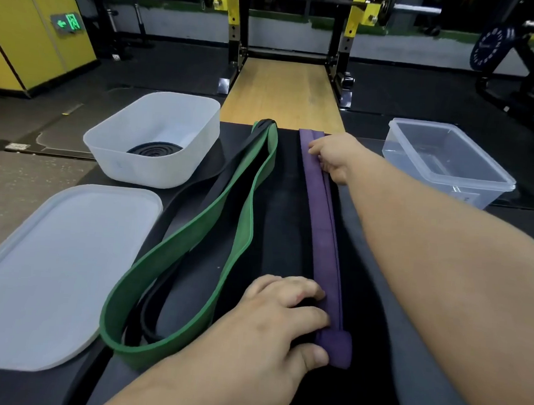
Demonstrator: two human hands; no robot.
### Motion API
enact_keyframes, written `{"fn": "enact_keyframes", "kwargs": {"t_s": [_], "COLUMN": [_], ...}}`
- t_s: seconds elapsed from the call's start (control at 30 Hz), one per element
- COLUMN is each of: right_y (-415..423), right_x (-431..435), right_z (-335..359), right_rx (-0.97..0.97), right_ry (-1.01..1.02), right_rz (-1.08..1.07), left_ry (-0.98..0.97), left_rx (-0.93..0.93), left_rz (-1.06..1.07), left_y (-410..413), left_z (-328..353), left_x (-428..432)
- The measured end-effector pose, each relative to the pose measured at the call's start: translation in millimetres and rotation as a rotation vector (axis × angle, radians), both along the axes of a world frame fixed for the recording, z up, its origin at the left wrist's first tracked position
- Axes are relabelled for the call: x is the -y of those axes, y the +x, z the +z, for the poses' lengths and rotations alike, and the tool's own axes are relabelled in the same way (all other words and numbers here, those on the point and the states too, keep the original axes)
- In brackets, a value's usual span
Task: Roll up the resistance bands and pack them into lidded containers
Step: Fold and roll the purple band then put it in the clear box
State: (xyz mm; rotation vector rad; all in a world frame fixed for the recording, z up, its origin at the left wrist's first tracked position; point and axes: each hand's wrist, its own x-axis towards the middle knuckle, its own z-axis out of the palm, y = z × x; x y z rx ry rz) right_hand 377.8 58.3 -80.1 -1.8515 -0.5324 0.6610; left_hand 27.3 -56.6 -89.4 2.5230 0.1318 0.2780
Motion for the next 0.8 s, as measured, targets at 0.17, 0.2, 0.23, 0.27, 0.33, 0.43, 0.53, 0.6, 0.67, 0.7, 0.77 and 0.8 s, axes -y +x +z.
{"fn": "enact_keyframes", "kwargs": {"t_s": [0.17, 0.2, 0.23, 0.27, 0.33, 0.43, 0.53, 0.6, 0.67, 0.7, 0.77, 0.8], "right_y": [4, 4, 3, 1, -1, -3, 0, 5, 10, 12, 18, 18], "right_x": [0, 0, 0, 1, 2, 5, 6, 5, 0, -4, -11, -12], "right_z": [-6, -7, -7, -7, -5, 0, -1, 0, 9, 14, 19, 19], "right_rx": [0.040, 0.047, 0.047, 0.044, 0.035, -0.005, -0.033, -0.073, -0.142, -0.182, -0.247, -0.265], "right_ry": [-0.002, -0.001, 0.002, 0.007, 0.011, 0.034, 0.051, 0.082, 0.162, 0.219, 0.291, 0.276], "right_rz": [0.000, -0.001, 0.001, 0.004, 0.013, 0.015, 0.013, 0.008, 0.016, 0.018, 0.005, 0.006], "left_ry": [0.111, 0.118, 0.120, 0.123, 0.134, 0.160, 0.109, 0.049, -0.003, -0.014, -0.004, 0.003], "left_rx": [-0.021, -0.025, -0.036, -0.059, -0.136, -0.296, -0.365, -0.368, -0.359, -0.361, -0.359, -0.358], "left_rz": [0.010, 0.012, 0.016, 0.020, 0.017, 0.001, 0.030, 0.064, 0.070, 0.065, 0.044, 0.035], "left_y": [1, 2, 3, 4, 11, 36, 70, 87, 96, 97, 96, 95], "left_z": [2, 4, 6, 10, 21, 38, 47, 47, 44, 43, 39, 37], "left_x": [9, 9, 8, 7, 2, -9, -25, -38, -46, -48, -49, -49]}}
